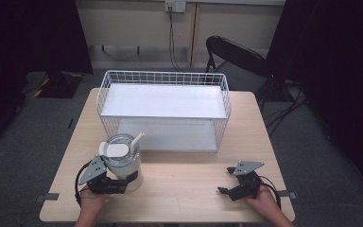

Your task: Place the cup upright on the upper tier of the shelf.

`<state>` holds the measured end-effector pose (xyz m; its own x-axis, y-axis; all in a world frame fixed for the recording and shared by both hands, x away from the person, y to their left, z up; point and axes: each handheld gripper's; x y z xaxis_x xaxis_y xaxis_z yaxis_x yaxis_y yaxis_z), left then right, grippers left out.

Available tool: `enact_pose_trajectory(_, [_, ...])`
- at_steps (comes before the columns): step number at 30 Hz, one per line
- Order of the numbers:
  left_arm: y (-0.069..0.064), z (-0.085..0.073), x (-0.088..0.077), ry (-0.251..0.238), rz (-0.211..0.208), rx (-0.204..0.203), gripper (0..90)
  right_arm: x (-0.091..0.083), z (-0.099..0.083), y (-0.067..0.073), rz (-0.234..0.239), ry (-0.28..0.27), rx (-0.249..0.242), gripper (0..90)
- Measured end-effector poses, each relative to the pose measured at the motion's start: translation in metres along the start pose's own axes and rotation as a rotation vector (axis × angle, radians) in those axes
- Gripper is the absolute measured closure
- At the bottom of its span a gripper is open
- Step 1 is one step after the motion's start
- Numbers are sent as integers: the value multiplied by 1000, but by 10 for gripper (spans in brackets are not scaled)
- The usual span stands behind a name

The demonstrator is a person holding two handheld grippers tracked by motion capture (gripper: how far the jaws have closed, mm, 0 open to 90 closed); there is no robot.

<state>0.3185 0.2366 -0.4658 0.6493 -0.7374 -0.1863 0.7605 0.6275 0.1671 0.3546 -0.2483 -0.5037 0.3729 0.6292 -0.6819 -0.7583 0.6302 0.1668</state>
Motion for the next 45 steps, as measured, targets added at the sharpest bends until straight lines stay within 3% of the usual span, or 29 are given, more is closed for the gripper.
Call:
enact_pose_trajectory(4, [2, 4, -1, -12, 2, -11, 97, 0, 0, 0, 0, 0, 1, 124])
enact_pose_trajectory(5, [3, 7, -1, -19, 6, -35, 97, 0, 0, 0, 0, 0, 0, 124])
enact_pose_trajectory(23, [8, 24, 3, -8, -3, -79, 97, 0, 0, 0, 0, 0, 0, 124])
enact_pose_trajectory(44, [22, 57, 6, 29, -24, -97, 98, 0, 0, 0, 0, 0, 0, 124])
enact_pose_trajectory(45, [24, 59, 6, 40, -22, -77, 98, 0, 0, 0, 0, 0, 0, 124])
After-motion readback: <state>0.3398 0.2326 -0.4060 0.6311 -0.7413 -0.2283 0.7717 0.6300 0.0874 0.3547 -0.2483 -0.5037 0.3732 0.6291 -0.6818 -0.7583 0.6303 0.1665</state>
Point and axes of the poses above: each handheld gripper's, and its own axes: x roughly forward along the jaws, z roughly out of its top, y roughly to its left, and after that the axes turned 13 degrees about x, right-handed
